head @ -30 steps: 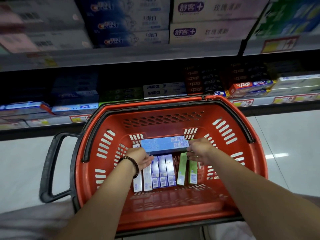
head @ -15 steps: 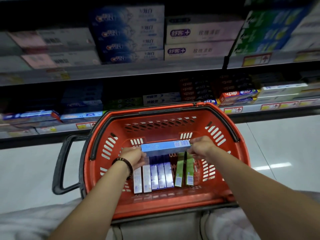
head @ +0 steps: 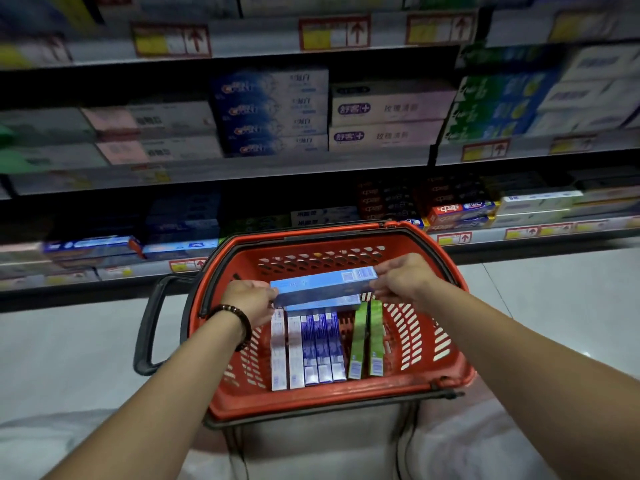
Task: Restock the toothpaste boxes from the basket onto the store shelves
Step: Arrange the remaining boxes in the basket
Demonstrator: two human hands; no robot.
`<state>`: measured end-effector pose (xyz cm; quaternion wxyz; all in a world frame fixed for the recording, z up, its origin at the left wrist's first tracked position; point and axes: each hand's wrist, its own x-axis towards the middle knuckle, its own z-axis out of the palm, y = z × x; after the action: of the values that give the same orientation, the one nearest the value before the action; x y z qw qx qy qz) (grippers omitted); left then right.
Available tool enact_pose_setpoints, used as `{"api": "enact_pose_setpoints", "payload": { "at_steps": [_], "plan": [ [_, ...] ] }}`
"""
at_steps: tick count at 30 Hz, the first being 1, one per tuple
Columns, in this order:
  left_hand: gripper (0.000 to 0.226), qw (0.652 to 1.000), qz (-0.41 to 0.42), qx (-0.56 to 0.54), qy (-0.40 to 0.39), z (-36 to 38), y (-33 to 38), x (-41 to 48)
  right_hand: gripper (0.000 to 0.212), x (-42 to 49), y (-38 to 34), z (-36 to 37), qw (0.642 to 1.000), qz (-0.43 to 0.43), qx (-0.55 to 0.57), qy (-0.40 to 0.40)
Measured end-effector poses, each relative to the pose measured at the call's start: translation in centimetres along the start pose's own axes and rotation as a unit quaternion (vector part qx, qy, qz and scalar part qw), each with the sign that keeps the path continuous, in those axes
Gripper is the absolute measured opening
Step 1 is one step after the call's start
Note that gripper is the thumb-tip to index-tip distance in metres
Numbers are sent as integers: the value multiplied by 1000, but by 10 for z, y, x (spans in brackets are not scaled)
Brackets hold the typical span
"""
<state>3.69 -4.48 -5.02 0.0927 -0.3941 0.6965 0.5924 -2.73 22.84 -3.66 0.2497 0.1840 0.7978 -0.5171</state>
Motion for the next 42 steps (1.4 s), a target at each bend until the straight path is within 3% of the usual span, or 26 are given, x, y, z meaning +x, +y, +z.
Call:
{"api": "enact_pose_setpoints", "payload": {
  "at_steps": [9, 24, 42],
  "plan": [
    [26, 997, 47, -34, -49, -37, 32, -49, 16, -37, -31, -15, 995, -97, 8, 24],
    [25, 981, 181, -15, -71, -78, 83, -83, 15, -68, -65, -36, 978, -193, 72, 18],
    [17, 977, 205, -10, -62, -67, 76, -75, 15, -70, -61, -36, 977, -158, 140, 14]
  ]
}}
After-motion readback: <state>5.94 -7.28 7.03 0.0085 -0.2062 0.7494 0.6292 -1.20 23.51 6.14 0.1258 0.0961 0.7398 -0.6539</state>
